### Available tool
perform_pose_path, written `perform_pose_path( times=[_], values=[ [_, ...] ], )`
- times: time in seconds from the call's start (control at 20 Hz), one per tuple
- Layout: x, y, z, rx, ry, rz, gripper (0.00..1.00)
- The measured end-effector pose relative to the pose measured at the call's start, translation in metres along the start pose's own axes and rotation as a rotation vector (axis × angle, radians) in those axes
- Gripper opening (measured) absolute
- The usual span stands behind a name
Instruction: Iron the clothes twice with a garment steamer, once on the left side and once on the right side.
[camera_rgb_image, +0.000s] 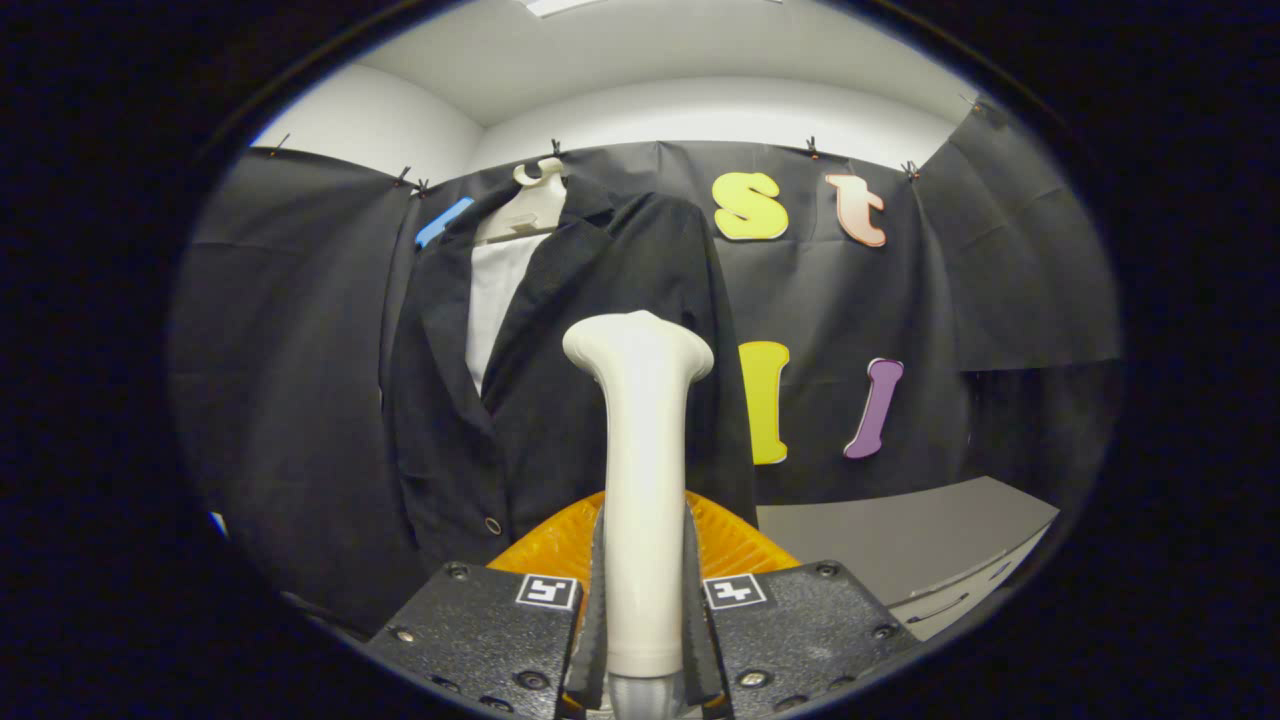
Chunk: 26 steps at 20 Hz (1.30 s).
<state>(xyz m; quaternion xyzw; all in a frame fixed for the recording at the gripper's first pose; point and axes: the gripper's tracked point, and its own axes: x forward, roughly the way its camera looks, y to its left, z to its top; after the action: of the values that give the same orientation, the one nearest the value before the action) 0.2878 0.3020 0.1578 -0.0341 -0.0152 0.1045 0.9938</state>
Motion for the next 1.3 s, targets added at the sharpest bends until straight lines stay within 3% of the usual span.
perform_pose_path(
  times=[1.3],
  values=[
    [-0.062, -0.003, -0.168, -0.042, 0.33, 0.017, 0.33]
  ],
)
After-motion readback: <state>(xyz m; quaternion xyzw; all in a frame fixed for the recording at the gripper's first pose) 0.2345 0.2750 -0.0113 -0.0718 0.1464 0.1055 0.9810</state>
